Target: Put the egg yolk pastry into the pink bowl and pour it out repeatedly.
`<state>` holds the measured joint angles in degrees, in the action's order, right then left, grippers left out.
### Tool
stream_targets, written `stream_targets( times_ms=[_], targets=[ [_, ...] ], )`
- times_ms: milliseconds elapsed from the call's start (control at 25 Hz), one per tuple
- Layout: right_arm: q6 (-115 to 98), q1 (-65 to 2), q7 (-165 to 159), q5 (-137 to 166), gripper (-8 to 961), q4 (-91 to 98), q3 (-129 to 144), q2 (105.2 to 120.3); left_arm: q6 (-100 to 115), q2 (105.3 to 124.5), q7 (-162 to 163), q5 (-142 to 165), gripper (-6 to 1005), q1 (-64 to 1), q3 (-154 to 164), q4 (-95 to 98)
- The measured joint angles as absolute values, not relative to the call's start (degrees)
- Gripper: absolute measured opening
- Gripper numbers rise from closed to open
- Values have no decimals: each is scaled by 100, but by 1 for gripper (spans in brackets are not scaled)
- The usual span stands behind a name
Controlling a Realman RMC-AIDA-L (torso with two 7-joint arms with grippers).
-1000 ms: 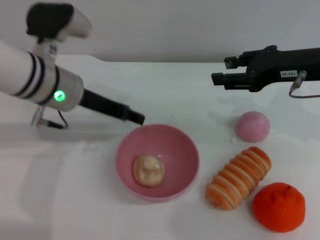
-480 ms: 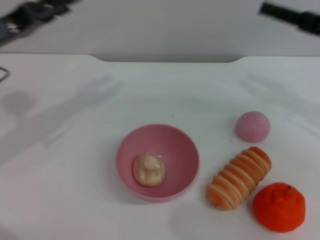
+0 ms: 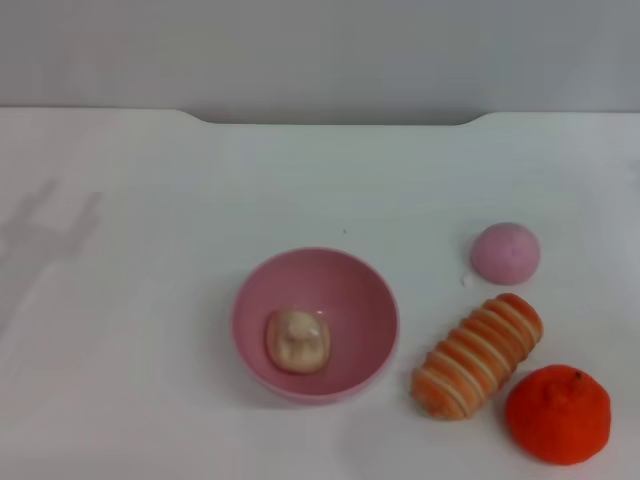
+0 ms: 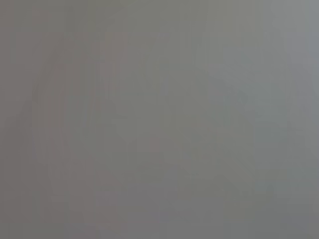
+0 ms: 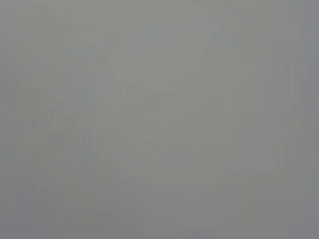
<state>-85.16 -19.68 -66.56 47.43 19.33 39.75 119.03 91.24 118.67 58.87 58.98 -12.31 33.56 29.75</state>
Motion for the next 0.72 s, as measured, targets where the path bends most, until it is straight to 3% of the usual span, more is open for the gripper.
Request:
stream_targets(
  times_ms=[320, 720],
  targets=[
    [-10012, -2080, -1780, 3530, 585, -663, 3918, 11954, 9778, 11886, 1372, 5419, 651, -995, 3329, 1382],
    [-9888, -1991, -1381, 3430, 585, -1430, 3659, 11959, 9736, 11889, 720, 5378, 650, -706, 3253, 785]
  ],
)
